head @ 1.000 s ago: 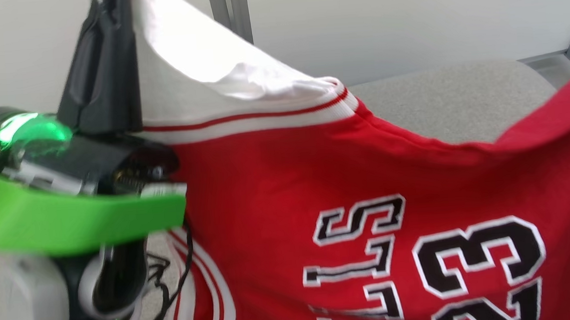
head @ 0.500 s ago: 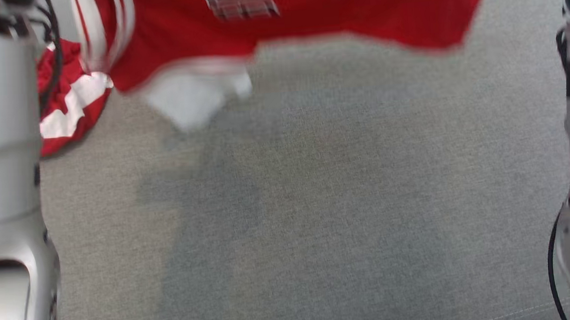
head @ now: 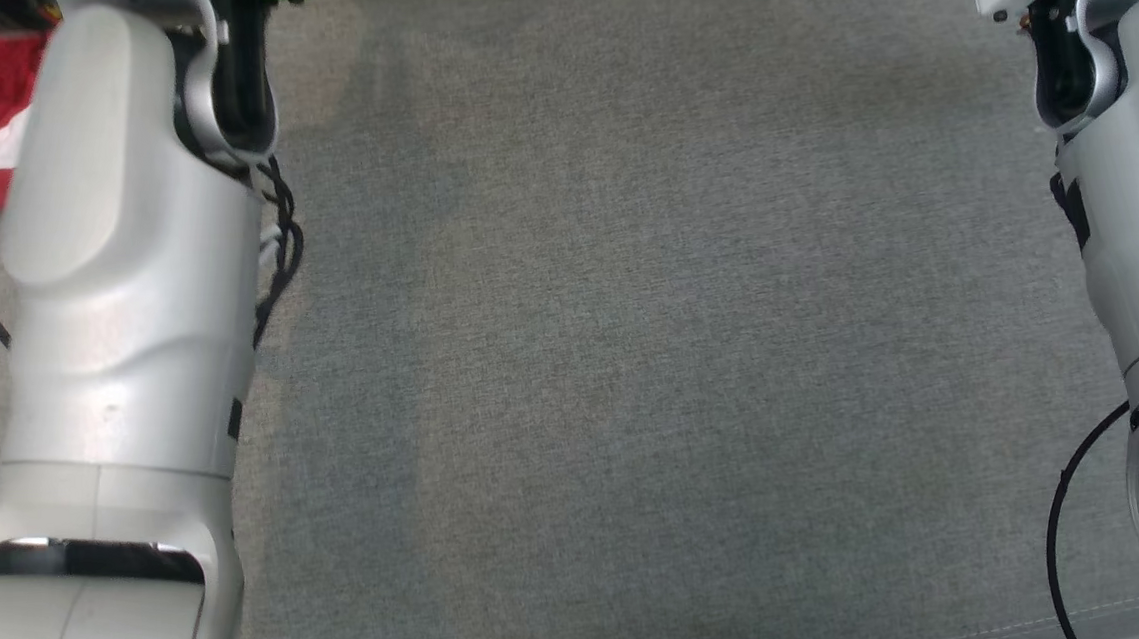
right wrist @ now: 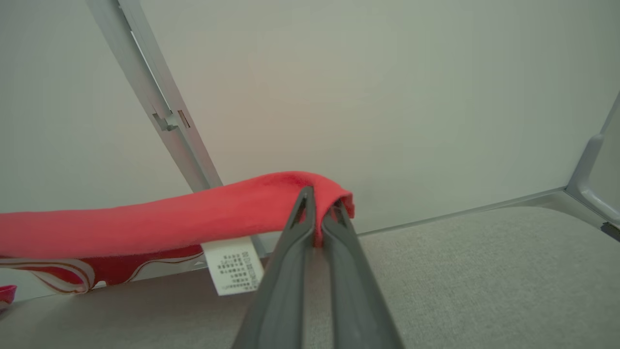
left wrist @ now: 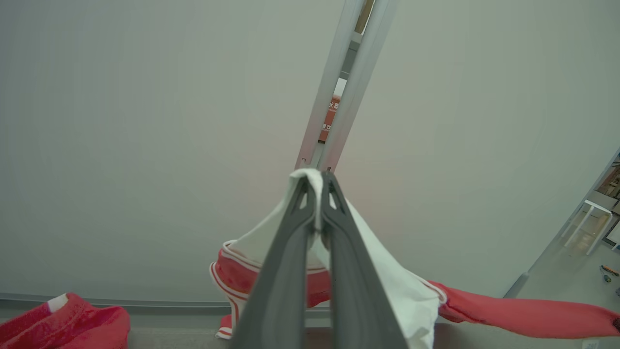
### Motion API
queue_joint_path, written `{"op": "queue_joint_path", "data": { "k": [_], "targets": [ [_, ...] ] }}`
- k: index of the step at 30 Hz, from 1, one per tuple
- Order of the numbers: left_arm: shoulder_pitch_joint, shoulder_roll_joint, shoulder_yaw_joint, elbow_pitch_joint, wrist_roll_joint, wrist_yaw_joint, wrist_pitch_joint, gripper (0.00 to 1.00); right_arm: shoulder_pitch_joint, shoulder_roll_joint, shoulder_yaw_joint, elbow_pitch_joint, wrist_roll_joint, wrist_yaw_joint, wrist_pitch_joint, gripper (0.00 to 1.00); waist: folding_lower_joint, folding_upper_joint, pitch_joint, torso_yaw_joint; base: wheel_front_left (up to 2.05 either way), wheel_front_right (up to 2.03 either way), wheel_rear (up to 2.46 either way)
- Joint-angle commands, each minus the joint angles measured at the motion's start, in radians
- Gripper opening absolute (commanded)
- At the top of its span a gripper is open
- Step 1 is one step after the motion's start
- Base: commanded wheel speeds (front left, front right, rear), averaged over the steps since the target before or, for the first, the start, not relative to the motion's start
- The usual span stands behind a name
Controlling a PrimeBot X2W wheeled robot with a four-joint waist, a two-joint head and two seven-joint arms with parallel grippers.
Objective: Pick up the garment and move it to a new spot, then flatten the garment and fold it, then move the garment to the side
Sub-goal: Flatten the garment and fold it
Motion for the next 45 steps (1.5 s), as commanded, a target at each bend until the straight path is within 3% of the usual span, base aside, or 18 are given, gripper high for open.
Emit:
{"op": "queue_joint_path", "data": {
  "k": [1,5,14,21,26,35,40,45],
  "targets": [
    [0.044,0.001,-0.006,0.011,-0.014,-0.006,-0.011,0.0,0.018,0.002,-0.002,0.024,0.019,-0.001,-0.015,0.0,-0.0002,0.0,0.095,0.065,0.0,0.0,0.0],
    [0.15,-0.004,-0.004,0.004,-0.055,-0.023,-0.023,0.0,0.072,0.004,0.013,0.047,0.075,-0.001,-0.032,0.0,-0.0002,0.0,0.1,0.066,0.0,0.0,0.0],
    [0.498,0.004,0.078,-0.246,-0.009,-0.047,-0.024,0.0,0.335,-0.029,0.044,-0.199,0.252,-0.001,-0.033,0.0,-0.0002,0.0,0.008,0.041,0.0,0.0,0.0],
    [0.779,0.001,0.108,-0.419,0.004,-0.043,-0.024,0.0,0.577,-0.044,0.068,-0.377,0.307,-0.002,-0.033,0.0,-0.0002,0.0,-0.107,0.035,0.0,0.0,0.0],
    [0.987,-0.002,0.092,-0.539,-0.019,-0.011,-0.023,0.0,0.777,-0.04,0.061,-0.5,0.334,-0.002,-0.033,0.0,-0.0002,0.0,-0.211,0.039,0.0,0.0,0.0],
    [1.335,0.011,0.053,-0.792,-0.018,0.093,0.048,0.0,1.128,0.001,0.009,-0.719,0.354,-0.001,0.015,0.0,-0.0002,0.0,-0.355,0.056,0.0,0.0,0.0],
    [1.439,0.026,0.025,-0.881,-0.005,0.132,0.111,0.0,1.252,0.058,-0.034,-0.813,0.34,-0.001,0.09,0.0,-0.0002,0.0,-0.383,0.06,0.0,0.0,0.0],
    [1.448,0.027,-0.006,-0.888,-0.014,0.144,0.156,0.0,1.275,0.094,-0.061,-0.798,0.338,-0.001,0.154,0.0,-0.0002,0.0,-0.378,0.053,0.0,0.0,0.0]
  ]
}}
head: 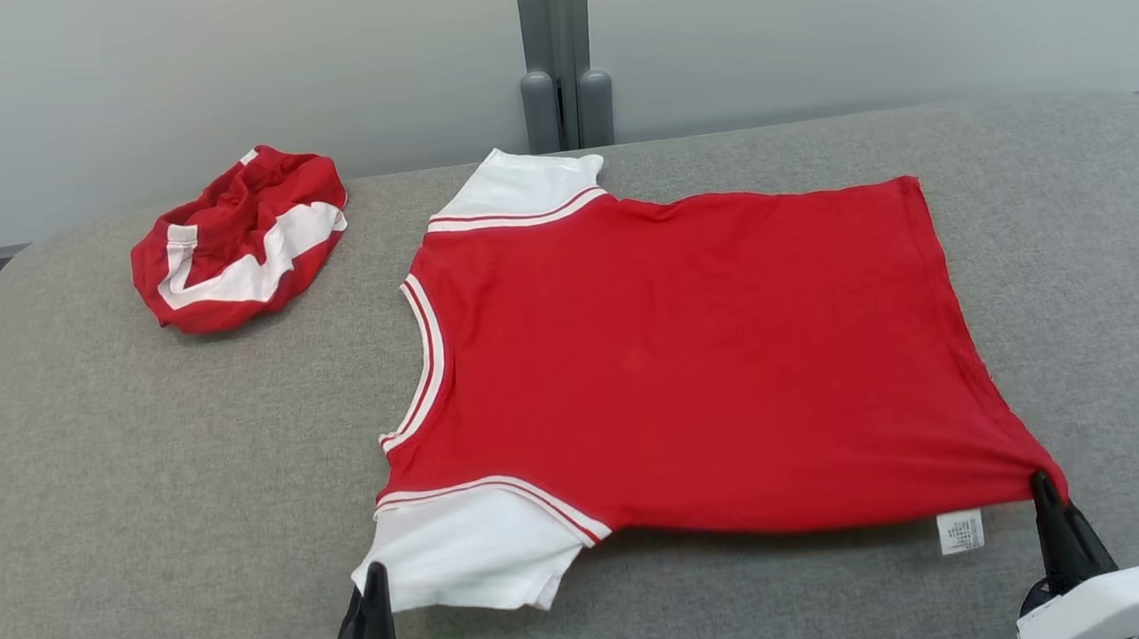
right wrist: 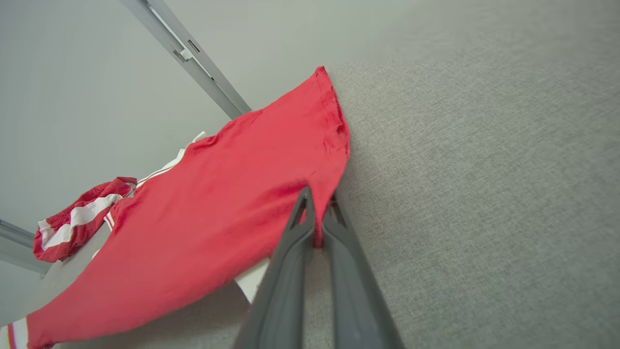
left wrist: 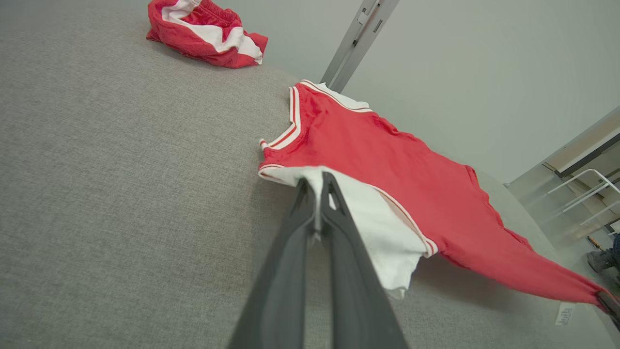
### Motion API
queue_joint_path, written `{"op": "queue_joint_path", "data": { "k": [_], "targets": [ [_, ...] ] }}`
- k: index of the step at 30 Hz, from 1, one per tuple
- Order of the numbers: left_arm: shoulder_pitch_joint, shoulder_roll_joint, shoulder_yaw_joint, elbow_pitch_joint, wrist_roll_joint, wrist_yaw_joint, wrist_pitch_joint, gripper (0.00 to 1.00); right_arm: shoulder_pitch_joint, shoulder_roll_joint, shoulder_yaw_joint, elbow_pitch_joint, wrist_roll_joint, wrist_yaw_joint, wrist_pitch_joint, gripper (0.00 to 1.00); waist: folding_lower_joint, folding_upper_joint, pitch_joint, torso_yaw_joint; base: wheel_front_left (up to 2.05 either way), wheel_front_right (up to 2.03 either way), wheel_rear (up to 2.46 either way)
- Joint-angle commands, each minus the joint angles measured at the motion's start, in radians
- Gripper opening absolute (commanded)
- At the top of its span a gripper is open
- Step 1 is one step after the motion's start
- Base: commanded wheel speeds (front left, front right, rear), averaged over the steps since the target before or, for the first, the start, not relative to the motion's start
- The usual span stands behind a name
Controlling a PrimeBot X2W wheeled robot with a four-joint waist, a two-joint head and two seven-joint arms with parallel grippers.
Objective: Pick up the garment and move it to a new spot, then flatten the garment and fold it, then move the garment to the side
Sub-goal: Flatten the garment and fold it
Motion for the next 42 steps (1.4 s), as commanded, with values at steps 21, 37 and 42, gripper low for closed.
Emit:
{"op": "queue_joint_path", "data": {
  "k": [21,37,42],
  "targets": [
    [-0.429,-0.018,0.001,0.305,-0.04,-0.045,-0.038,0.0,-0.27,0.011,0.011,0.229,0.082,-0.001,-0.001,0.0,0.0001,0.0,0.115,-0.035,0.0,0.0,0.0],
    [-0.837,-0.027,-0.049,0.808,-0.026,-0.119,-0.15,0.0,-0.494,0.011,0.069,0.436,0.061,-0.001,-0.062,0.0,0.0001,0.0,0.204,-0.089,0.0,0.0,0.0],
    [-0.909,-0.028,-0.061,0.94,-0.029,-0.127,-0.164,0.0,-0.519,0.011,0.092,0.476,0.068,-0.001,-0.082,0.0,0.0001,0.0,0.206,-0.102,0.0,0.0,0.0]
  ]
}}
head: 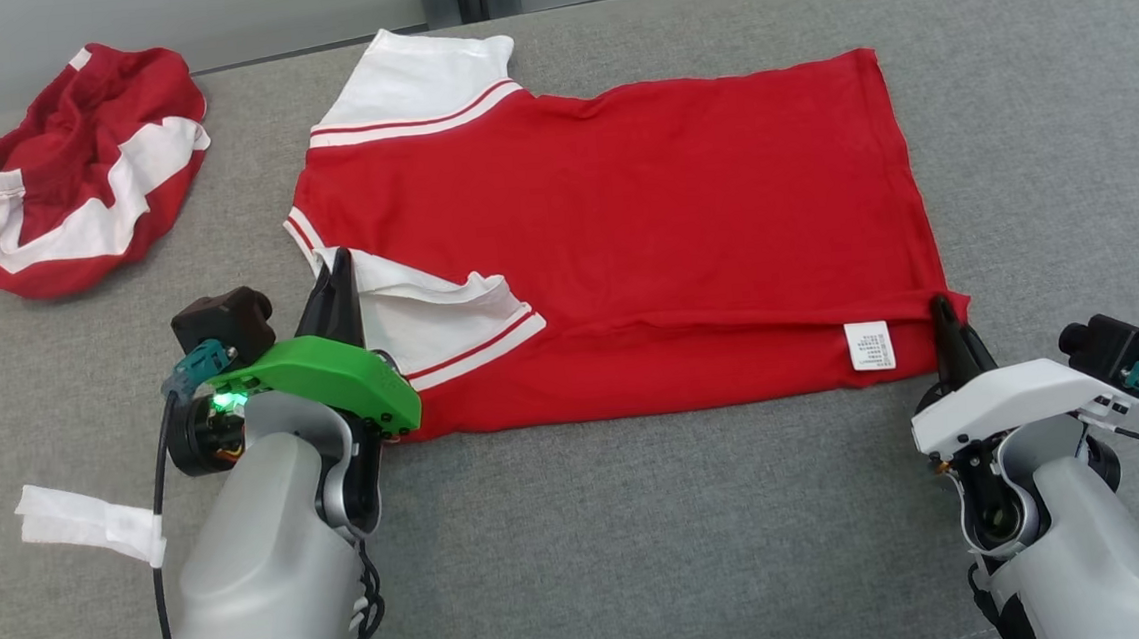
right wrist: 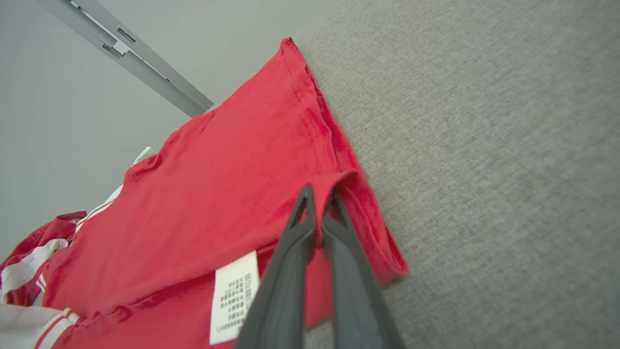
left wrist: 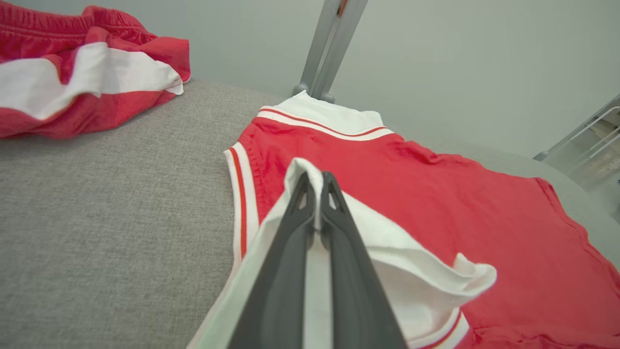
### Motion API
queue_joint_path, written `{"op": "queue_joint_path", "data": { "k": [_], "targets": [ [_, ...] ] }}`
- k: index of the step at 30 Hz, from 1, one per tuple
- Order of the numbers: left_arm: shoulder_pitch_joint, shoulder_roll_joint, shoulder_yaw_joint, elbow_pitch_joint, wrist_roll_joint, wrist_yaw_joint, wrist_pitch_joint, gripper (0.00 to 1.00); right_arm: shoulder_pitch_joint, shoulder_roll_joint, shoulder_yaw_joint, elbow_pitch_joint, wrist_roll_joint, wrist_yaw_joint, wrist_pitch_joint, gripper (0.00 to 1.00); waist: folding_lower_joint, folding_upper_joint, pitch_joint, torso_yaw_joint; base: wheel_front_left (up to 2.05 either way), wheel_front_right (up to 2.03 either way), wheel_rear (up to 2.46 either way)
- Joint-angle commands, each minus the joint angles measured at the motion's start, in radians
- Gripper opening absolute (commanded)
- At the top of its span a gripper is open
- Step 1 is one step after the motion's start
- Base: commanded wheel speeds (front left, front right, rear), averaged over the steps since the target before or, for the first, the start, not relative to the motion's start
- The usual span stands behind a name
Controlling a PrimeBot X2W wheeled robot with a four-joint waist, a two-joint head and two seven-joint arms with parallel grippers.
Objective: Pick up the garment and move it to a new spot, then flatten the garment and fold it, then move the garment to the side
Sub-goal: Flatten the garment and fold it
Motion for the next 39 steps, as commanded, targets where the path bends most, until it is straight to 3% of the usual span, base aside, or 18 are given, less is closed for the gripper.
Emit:
{"op": "queue_joint_path", "data": {
  "k": [1,2,3,4,9,18,25,28,39],
  "targets": [
    [-0.025,0.003,0.0,0.022,-0.005,-0.009,-0.009,0.0,-0.017,-0.002,0.006,0.009,0.002,-0.001,-0.013,0.06,0.0,-0.0001,0.0,-0.005,0.0,0.0,0.0],
    [-0.032,0.003,-0.002,0.035,-0.01,-0.013,-0.01,0.32,-0.021,-0.002,0.009,0.015,0.002,-0.001,-0.017,0.37,0.0,-0.0001,0.0,-0.006,0.0,0.0,0.0],
    [-0.038,0.002,-0.01,0.045,-0.019,-0.027,-0.011,0.96,-0.024,-0.001,0.014,0.021,0.002,-0.001,-0.022,0.67,0.0,-0.0001,-0.001,-0.006,0.0,0.0,0.0],
    [-0.04,0.002,-0.02,0.051,-0.03,-0.039,-0.013,1.0,-0.027,-0.001,0.018,0.025,0.003,-0.001,-0.024,1.0,0.0,-0.0001,-0.002,-0.007,0.0,0.0,0.0],
    [-0.037,0.003,-0.077,0.047,-0.062,-0.084,-0.018,1.0,-0.034,-0.004,0.027,0.029,0.004,-0.001,-0.041,1.0,0.0,-0.0001,-0.013,-0.001,0.0,0.0,0.0],
    [0.09,0.003,-0.011,-0.11,-0.024,-0.101,-0.016,1.0,0.034,-0.03,0.003,-0.041,-0.061,-0.001,-0.077,1.0,0.0,-0.0001,-0.051,0.03,0.0,0.0,0.0],
    [0.279,0.016,0.069,-0.169,-0.017,-0.072,-0.015,1.0,0.143,-0.019,-0.054,-0.145,-0.167,-0.001,-0.078,1.0,0.0,-0.0001,-0.103,0.047,0.0,0.0,0.0],
    [0.336,0.02,0.076,-0.15,-0.045,-0.058,0.04,1.0,0.186,-0.008,-0.081,-0.189,-0.206,-0.001,-0.06,1.0,0.0,-0.0001,-0.123,0.053,0.0,0.0,0.0],
    [0.34,0.01,0.117,-0.148,-0.185,-0.028,0.2,1.0,0.244,0.013,-0.116,-0.319,-0.247,-0.001,0.017,1.0,0.0,-0.0001,-0.123,0.028,0.0,0.0,0.0]
  ]
}}
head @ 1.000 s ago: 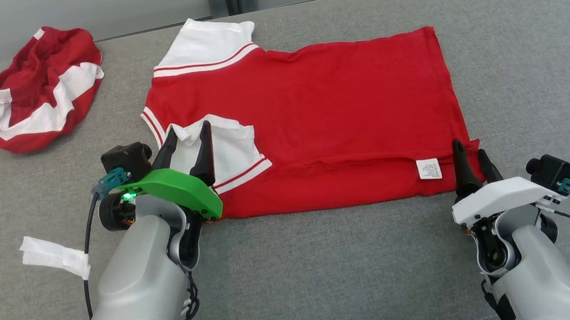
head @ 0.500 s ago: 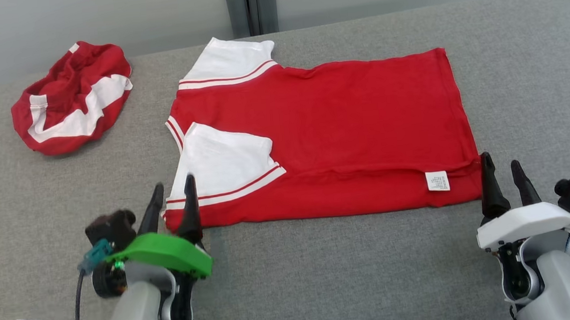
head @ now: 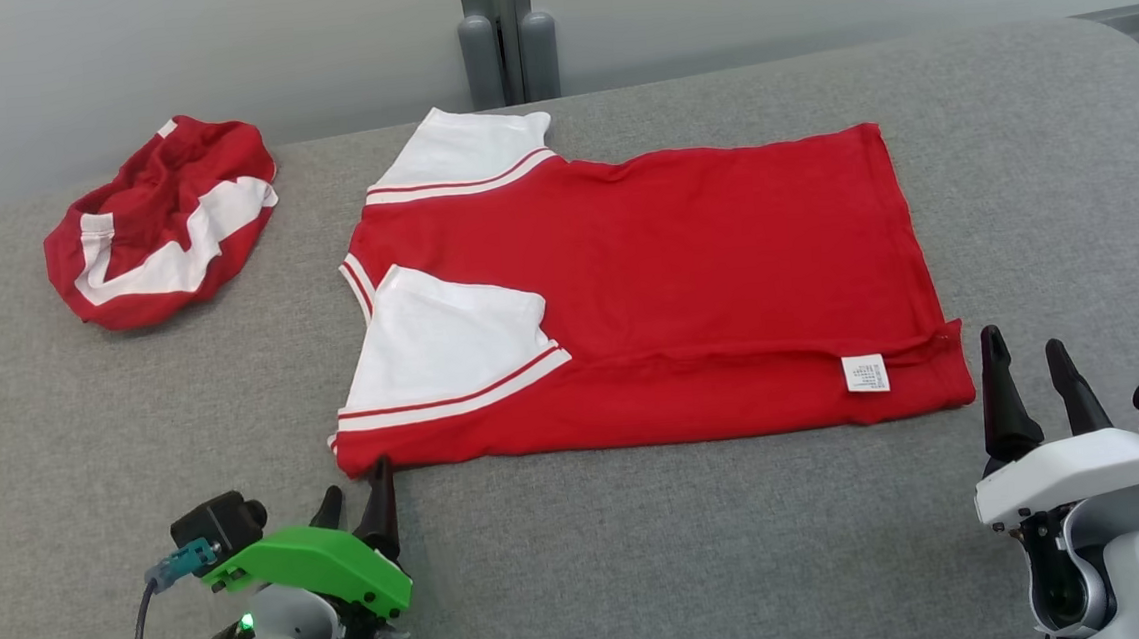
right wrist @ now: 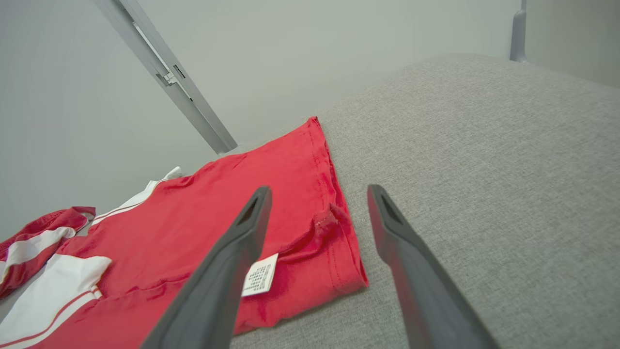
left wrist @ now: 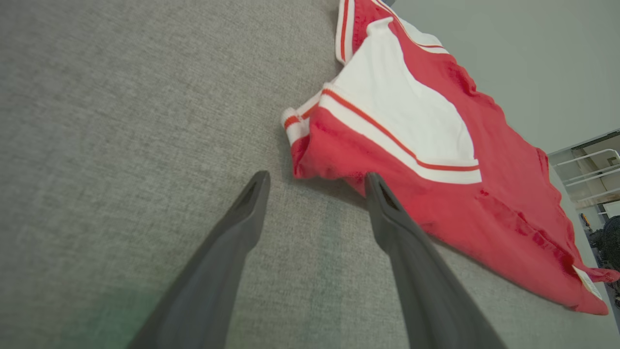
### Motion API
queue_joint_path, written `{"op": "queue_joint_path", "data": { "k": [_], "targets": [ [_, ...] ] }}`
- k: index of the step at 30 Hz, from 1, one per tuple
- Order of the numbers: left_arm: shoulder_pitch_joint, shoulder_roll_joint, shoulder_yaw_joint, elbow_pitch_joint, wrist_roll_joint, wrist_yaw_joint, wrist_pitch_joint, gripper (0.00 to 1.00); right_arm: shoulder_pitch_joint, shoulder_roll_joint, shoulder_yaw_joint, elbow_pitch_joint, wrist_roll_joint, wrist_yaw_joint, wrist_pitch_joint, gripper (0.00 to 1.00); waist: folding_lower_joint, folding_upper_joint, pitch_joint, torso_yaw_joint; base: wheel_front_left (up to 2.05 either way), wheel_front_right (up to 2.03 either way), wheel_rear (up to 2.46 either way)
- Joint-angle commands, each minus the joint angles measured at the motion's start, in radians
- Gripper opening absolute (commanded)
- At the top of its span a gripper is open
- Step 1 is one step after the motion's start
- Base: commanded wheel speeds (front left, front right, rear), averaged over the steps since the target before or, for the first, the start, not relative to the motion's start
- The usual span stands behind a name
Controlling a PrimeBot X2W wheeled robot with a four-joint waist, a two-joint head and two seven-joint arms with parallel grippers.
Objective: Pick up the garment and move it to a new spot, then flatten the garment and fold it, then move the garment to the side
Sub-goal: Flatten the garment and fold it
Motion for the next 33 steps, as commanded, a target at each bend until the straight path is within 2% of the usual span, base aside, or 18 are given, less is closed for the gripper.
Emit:
{"op": "queue_joint_path", "data": {
  "k": [1,7,8,9,10,20,33],
  "targets": [
    [-0.024,0.004,0.011,0.009,-0.018,0.01,0.011,1.0,0.011,0.0,0.002,-0.014,-0.007,-0.001,0.006,1.0,0.0,0.0,0.011,-0.015,0.0,0.0,0.0],
    [-0.07,0.024,0.026,0.056,-0.026,0.034,0.032,1.0,0.014,0.0,0.012,-0.031,0.007,-0.001,0.015,1.0,0.0,0.0,0.034,-0.047,0.0,0.0,0.0],
    [-0.076,0.027,0.02,0.067,-0.018,0.036,0.034,0.49,0.015,0.0,0.013,-0.03,0.008,-0.001,0.016,1.0,0.0,0.0,0.036,-0.051,0.0,0.0,0.0],
    [-0.082,0.033,0.013,0.081,-0.011,0.041,0.043,0.27,0.016,0.0,0.015,-0.029,0.008,-0.001,0.018,1.0,0.0,0.0,0.039,-0.056,0.0,0.0,0.0],
    [-0.086,0.038,0.005,0.089,-0.004,0.042,0.046,0.0,0.015,0.0,0.016,-0.026,0.008,-0.001,0.018,1.0,0.0,0.0,0.04,-0.059,0.0,0.0,0.0],
    [-0.113,0.07,-0.055,0.075,0.07,0.041,0.012,0.0,-0.038,0.0,0.023,0.07,-0.026,-0.001,0.093,1.0,0.0,0.0,0.038,-0.059,0.0,0.0,0.0],
    [-0.068,0.089,-0.094,-0.09,0.109,0.063,0.009,0.0,-0.225,0.0,-0.027,0.403,-0.085,-0.001,0.174,1.0,0.0,0.0,0.026,-0.006,0.0,0.0,0.0]
  ]
}}
